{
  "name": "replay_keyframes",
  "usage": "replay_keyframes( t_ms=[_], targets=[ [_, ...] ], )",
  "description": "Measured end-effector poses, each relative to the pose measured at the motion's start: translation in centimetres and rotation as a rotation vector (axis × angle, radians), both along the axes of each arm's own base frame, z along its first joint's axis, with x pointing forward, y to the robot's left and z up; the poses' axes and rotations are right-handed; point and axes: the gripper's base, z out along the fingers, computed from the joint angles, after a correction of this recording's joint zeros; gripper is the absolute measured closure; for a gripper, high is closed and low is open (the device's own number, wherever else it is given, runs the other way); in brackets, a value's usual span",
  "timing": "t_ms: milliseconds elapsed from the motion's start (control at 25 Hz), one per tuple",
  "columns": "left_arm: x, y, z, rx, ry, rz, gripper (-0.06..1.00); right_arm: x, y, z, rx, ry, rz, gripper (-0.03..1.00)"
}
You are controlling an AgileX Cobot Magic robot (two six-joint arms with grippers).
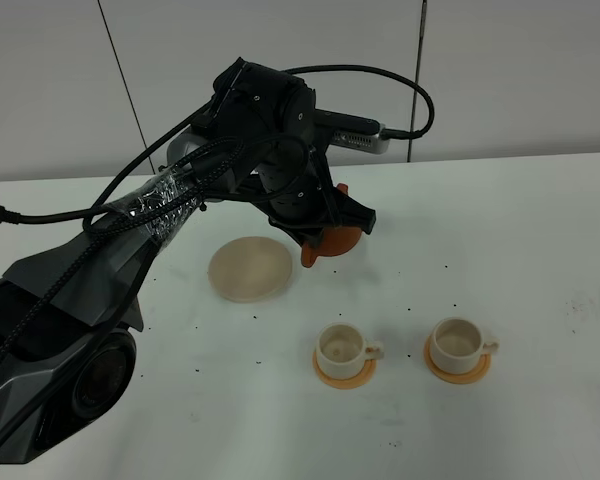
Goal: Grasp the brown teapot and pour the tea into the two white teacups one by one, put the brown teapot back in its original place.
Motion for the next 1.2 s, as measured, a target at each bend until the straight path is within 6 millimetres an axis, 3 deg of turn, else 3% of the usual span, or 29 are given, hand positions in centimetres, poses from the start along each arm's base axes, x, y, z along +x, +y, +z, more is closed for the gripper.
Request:
replay_keyframes(
  t_ms=[880, 1040, 1200],
  targets=[
    [0.1, 0.2, 0.0, 0.056, 0.001, -0.446, 0.77, 0.0, 0.0, 0.0, 0.0, 0.0, 0.0, 0.94],
    [0.0, 0.5, 1.3, 0.046, -0.023, -0.493, 0.77, 0.0, 0.0, 0.0, 0.0, 0.0, 0.0, 0.94],
    [-0.5, 0.7, 4.0, 0.036, -0.075, -0.539, 0.77, 0.0, 0.0, 0.0, 0.0, 0.0, 0.0, 0.94]
  ],
)
